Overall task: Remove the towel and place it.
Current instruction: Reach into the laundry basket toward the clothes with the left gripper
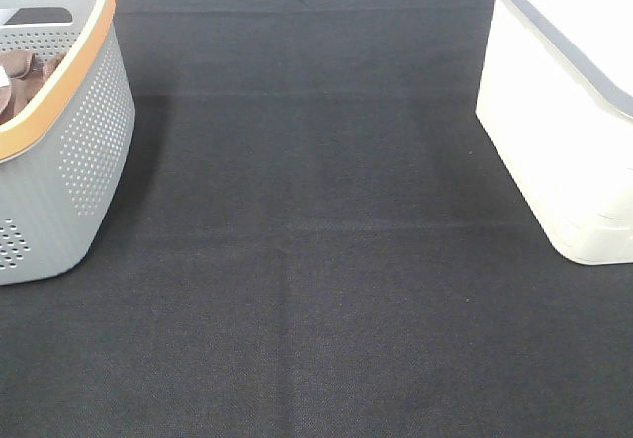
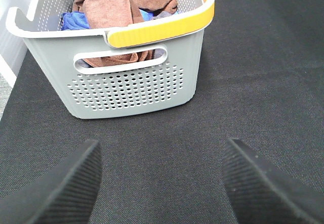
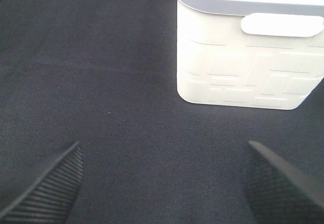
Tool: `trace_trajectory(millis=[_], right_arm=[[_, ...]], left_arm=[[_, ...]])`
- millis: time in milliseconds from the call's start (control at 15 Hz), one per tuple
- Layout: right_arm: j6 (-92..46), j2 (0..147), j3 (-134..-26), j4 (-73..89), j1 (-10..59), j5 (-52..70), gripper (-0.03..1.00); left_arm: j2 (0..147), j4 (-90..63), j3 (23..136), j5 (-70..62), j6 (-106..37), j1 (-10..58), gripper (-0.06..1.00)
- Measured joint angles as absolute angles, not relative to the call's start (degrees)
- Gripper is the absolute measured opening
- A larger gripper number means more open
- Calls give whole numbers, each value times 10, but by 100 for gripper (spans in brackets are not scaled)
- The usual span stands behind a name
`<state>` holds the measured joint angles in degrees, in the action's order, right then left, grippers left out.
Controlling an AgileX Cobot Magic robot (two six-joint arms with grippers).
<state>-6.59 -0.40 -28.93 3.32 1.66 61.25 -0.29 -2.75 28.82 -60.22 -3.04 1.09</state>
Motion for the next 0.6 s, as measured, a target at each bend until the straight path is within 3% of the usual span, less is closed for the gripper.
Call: trace_trajectory(millis=[600], right_arm=[[-66,-4,-289,33,17,612,80]], left_arm=[[-3,-28,288,-602,-30,11,65]])
